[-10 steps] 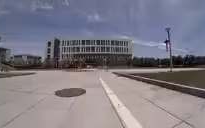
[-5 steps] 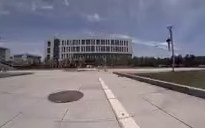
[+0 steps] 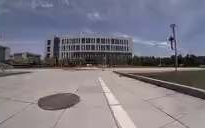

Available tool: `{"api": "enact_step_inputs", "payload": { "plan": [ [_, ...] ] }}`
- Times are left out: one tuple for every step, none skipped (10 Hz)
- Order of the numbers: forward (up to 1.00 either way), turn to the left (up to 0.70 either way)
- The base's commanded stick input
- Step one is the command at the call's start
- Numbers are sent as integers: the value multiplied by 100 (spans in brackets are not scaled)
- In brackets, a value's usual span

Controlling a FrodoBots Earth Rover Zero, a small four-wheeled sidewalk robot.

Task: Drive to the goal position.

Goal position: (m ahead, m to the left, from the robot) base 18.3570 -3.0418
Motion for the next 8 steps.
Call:
{"api": "enact_step_inputs", "payload": {
  "plan": [
    [70, 0],
    [70, 0],
    [70, 0],
    [70, 0],
    [70, 0],
    [70, 0],
    [70, 0],
    [70, 0]
  ]
}}
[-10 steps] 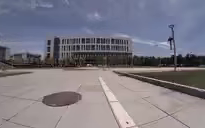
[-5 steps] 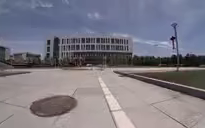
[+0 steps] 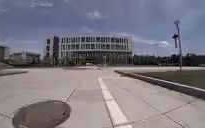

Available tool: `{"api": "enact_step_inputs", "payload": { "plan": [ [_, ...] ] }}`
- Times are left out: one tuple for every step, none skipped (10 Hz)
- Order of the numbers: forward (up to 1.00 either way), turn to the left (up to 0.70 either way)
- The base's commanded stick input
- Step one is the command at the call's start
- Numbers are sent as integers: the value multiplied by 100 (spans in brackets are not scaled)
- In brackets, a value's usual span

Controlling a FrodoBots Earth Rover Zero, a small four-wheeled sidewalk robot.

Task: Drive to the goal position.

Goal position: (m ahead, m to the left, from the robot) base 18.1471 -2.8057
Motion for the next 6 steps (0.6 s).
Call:
{"api": "enact_step_inputs", "payload": {
  "plan": [
    [70, 0],
    [70, 0],
    [70, 0],
    [70, 0],
    [70, 0],
    [70, 0]
  ]
}}
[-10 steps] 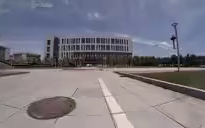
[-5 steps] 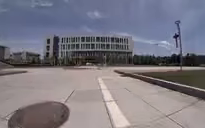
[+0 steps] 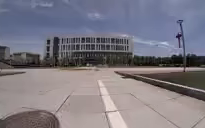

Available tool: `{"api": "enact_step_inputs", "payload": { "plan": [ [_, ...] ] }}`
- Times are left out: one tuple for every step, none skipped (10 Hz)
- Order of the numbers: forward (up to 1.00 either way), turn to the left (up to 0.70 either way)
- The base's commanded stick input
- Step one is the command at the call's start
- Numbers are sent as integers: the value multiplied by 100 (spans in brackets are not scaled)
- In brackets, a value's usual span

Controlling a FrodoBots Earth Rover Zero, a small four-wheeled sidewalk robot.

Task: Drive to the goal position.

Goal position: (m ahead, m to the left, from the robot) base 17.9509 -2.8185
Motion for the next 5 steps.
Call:
{"api": "enact_step_inputs", "payload": {
  "plan": [
    [70, 0],
    [70, 0],
    [70, 0],
    [70, 0],
    [70, 0]
  ]
}}
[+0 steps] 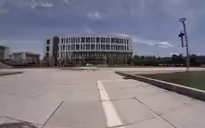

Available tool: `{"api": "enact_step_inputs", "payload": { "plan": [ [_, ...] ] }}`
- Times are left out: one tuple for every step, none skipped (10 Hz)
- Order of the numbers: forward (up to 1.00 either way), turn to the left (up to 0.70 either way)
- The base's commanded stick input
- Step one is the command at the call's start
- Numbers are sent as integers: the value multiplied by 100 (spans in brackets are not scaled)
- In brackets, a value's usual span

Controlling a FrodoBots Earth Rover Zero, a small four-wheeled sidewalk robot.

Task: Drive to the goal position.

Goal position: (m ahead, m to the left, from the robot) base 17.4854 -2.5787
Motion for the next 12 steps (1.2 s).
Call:
{"api": "enact_step_inputs", "payload": {
  "plan": [
    [70, 0],
    [70, 0],
    [70, 0],
    [70, 0],
    [70, 0],
    [70, 0],
    [70, 0],
    [70, 0],
    [70, 0],
    [70, 0],
    [70, 0],
    [70, 0]
  ]
}}
